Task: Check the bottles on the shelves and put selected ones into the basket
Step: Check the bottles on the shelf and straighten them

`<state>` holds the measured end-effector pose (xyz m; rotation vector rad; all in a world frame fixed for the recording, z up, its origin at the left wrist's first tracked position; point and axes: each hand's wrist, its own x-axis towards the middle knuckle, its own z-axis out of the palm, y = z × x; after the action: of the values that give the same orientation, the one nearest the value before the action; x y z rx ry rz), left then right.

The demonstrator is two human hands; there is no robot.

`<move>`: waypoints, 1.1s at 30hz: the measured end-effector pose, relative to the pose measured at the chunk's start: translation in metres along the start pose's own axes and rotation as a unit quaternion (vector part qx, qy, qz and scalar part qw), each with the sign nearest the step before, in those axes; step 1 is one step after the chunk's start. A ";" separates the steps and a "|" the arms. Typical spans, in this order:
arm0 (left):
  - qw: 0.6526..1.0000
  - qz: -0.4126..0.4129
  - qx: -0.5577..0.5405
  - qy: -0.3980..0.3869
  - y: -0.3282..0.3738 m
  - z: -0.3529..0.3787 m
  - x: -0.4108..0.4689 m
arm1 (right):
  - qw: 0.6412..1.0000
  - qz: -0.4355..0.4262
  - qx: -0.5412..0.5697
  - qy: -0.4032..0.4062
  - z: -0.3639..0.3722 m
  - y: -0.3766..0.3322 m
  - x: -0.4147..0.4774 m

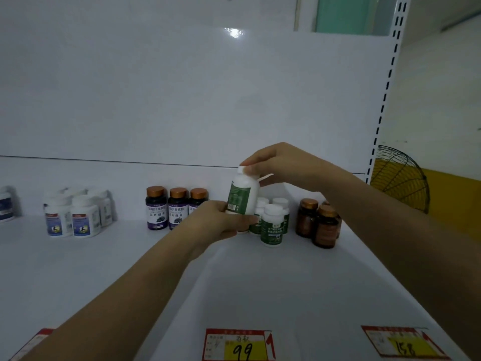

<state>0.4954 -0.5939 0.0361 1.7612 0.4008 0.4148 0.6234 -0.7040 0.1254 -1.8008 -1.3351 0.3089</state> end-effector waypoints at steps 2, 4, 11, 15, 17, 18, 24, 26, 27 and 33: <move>1.000 0.009 -0.008 -0.021 0.003 0.000 -0.002 | 1.000 -0.005 0.030 0.004 -0.004 0.002 -0.004; 1.000 0.009 -0.001 -0.029 0.003 0.002 -0.004 | 0.998 -0.007 0.057 0.000 -0.004 0.008 -0.008; 0.998 0.020 0.040 0.053 -0.003 0.016 -0.004 | 0.993 -0.009 0.114 -0.007 -0.001 0.023 -0.016; 0.996 0.031 0.051 0.060 -0.004 0.019 -0.001 | 0.993 -0.010 0.119 -0.006 -0.003 0.024 -0.019; 0.996 0.034 0.053 0.059 -0.003 0.020 0.000 | 0.992 -0.013 0.129 -0.004 -0.004 0.023 -0.019; 0.996 0.036 0.050 0.061 -0.002 0.021 0.000 | 0.990 -0.013 0.138 -0.003 -0.004 0.023 -0.019; 0.995 0.065 0.037 0.064 -0.001 0.019 0.001 | 0.998 -0.009 0.066 0.010 -0.005 0.020 -0.020; 0.990 0.085 0.089 0.069 0.000 0.016 0.004 | 0.999 -0.006 0.039 0.016 -0.005 0.016 -0.018; 0.984 0.094 0.133 0.074 0.002 0.013 0.007 | 0.999 -0.004 0.025 0.019 -0.006 0.013 -0.017; 0.837 0.068 0.538 0.074 0.014 -0.010 0.018 | 0.987 0.011 -0.148 0.056 -0.001 0.011 -0.010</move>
<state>0.5067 -0.5796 0.0530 2.8835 0.7047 0.4614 0.6272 -0.7136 0.1154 -2.0466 -1.3362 0.0202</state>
